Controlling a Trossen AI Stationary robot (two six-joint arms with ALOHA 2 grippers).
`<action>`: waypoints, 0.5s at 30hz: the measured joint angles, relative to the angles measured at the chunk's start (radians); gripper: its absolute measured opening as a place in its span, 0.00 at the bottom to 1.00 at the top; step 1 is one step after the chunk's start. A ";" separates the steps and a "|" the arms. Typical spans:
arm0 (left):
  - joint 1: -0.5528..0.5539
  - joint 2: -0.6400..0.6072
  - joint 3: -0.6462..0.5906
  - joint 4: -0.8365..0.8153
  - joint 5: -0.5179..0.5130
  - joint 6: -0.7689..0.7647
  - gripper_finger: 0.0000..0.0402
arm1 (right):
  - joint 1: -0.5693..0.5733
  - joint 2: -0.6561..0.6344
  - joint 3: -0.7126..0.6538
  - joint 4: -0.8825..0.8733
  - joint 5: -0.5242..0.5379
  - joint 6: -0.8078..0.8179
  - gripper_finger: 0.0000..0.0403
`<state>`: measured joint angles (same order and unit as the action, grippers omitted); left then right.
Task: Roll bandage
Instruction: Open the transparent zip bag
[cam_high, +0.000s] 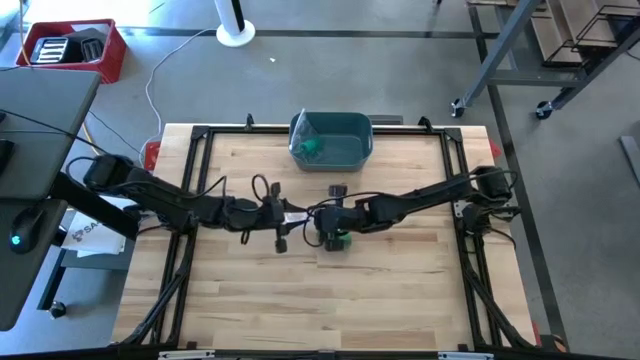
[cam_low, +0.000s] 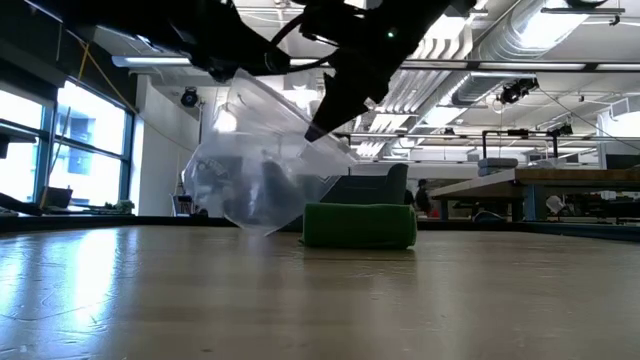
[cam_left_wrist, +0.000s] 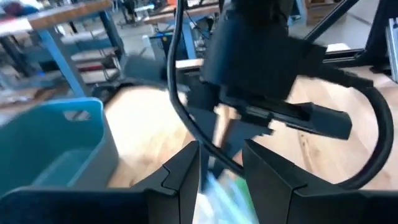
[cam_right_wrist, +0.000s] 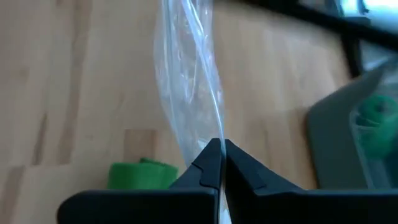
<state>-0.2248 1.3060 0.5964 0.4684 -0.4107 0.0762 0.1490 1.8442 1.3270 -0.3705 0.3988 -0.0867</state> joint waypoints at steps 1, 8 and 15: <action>0.007 0.004 0.000 -0.005 0.006 -0.019 0.29 | 0.000 -0.002 0.000 0.008 0.018 0.007 0.00; 0.047 0.010 0.001 -0.068 0.005 -0.040 0.29 | 0.004 -0.006 0.036 0.005 0.035 0.009 0.00; 0.062 0.011 0.000 -0.171 -0.005 -0.039 0.29 | 0.031 -0.008 0.086 -0.030 0.027 0.007 0.00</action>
<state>-0.1627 1.3174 0.5961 0.2975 -0.4161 0.0372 0.1797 1.8366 1.4127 -0.4006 0.4262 -0.0801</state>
